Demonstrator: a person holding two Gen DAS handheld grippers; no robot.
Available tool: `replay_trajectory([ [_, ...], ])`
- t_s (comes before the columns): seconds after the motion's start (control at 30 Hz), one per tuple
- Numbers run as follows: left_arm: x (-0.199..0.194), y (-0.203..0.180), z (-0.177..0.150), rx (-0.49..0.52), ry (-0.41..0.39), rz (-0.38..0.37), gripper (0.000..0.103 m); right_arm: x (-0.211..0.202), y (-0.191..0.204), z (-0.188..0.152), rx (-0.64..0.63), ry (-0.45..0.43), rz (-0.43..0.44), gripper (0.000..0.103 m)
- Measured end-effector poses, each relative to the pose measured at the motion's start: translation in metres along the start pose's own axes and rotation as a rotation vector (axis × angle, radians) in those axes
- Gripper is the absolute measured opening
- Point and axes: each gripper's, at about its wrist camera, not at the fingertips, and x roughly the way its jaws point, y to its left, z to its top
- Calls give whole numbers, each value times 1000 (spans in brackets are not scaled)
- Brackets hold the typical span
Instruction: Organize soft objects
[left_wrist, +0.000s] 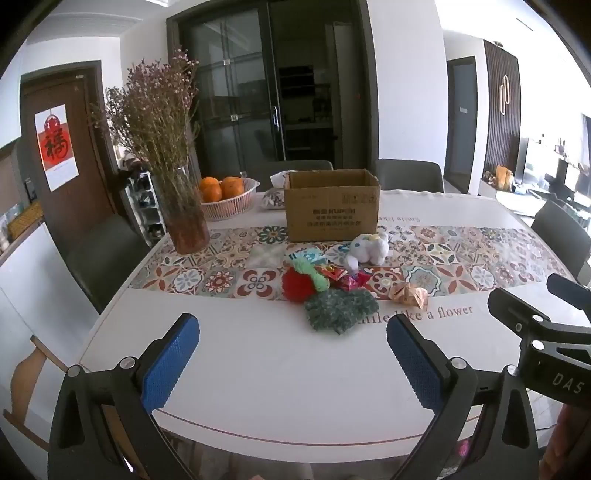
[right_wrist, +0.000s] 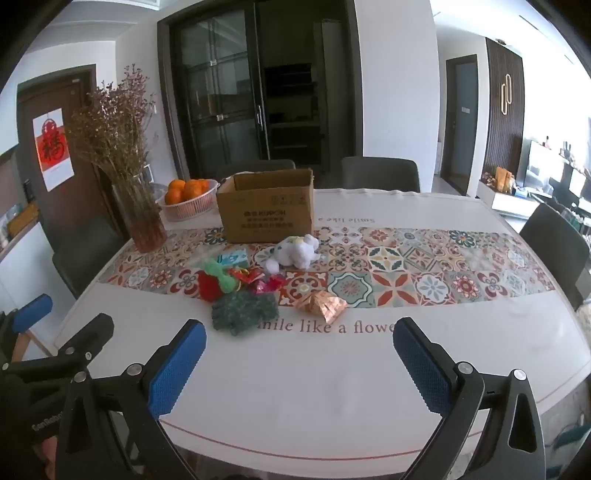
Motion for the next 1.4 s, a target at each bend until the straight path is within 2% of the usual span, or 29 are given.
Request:
replay_trajectory([
  [0.2,-1,0,0,-1,-8,0,103,2,1,2,-3,9,3,103],
  [0.4,0,0,14,8,-12,-1,103,9,-2,9,6,7,5,103],
  [1.4,8,-7,10,10,-17,-21,103,11,-7,10,11,3,3,103],
])
